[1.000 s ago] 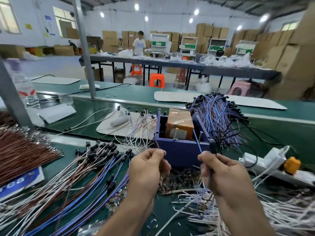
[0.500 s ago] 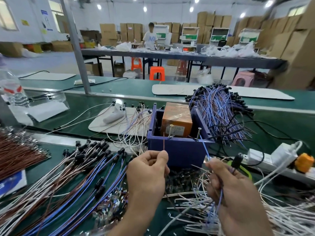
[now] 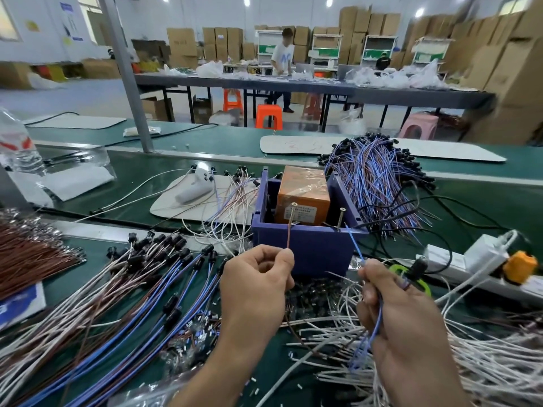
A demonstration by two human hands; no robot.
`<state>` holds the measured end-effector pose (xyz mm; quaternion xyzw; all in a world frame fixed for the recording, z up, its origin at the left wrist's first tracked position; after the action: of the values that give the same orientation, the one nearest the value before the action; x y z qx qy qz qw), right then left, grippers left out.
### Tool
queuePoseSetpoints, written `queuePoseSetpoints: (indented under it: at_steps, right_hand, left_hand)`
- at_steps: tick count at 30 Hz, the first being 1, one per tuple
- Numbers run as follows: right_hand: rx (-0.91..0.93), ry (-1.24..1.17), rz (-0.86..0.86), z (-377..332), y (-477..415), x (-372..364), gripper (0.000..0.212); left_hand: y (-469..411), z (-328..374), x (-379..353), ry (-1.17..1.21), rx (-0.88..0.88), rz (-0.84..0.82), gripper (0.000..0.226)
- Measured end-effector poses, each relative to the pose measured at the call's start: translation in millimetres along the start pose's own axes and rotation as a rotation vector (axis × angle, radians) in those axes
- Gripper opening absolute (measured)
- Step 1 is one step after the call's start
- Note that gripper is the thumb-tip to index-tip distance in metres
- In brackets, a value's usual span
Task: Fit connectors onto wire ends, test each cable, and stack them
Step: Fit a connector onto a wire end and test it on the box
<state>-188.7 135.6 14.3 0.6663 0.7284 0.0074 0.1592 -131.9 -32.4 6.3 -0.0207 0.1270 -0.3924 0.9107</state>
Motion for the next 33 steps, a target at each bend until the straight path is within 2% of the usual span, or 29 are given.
queuePoseSetpoints:
  at_steps: [9, 13, 17, 25, 30, 33]
  right_hand:
    - [0.018, -0.020, 0.048, 1.1, -3.8, 1.9, 0.020]
    - [0.043, 0.008, 0.051, 2.3, -6.6, -2.8, 0.043]
    - [0.066, 0.054, 0.034, 5.7, -8.9, -9.4, 0.025]
    - [0.070, 0.077, 0.024, 9.3, -9.3, -8.2, 0.023]
    - [0.092, 0.045, 0.055, 9.3, -10.3, -4.4, 0.014]
    - [0.081, 0.019, -0.031, 9.1, -7.7, -6.2, 0.014]
  left_hand:
    - [-1.4, -1.9, 1.7, -0.020, -0.006, -0.025, 0.017]
    - [-1.2, -1.3, 1.0, -0.026, -0.009, -0.036, 0.017]
    - [-1.7, -1.4, 0.8, -0.022, 0.007, -0.033, 0.018]
    - [-1.9, -1.3, 0.8, -0.037, 0.007, -0.033, 0.020]
    - [-0.2, -1.8, 2.0, -0.024, 0.018, -0.005, 0.022]
    - [2.5, -4.3, 1.9, -0.050, 0.017, -0.010, 0.017]
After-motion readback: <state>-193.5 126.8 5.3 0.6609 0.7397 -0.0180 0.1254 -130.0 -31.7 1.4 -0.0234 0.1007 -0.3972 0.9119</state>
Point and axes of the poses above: each hand's wrist, its own y-axis away from the middle knuckle, its own x-axis out of the back of the hand, z = x × y, the point moved 3 cm from there along -y, towards the middle knuckle, and after that the axes turned 12 degrees about y, right-handed, at the moved point
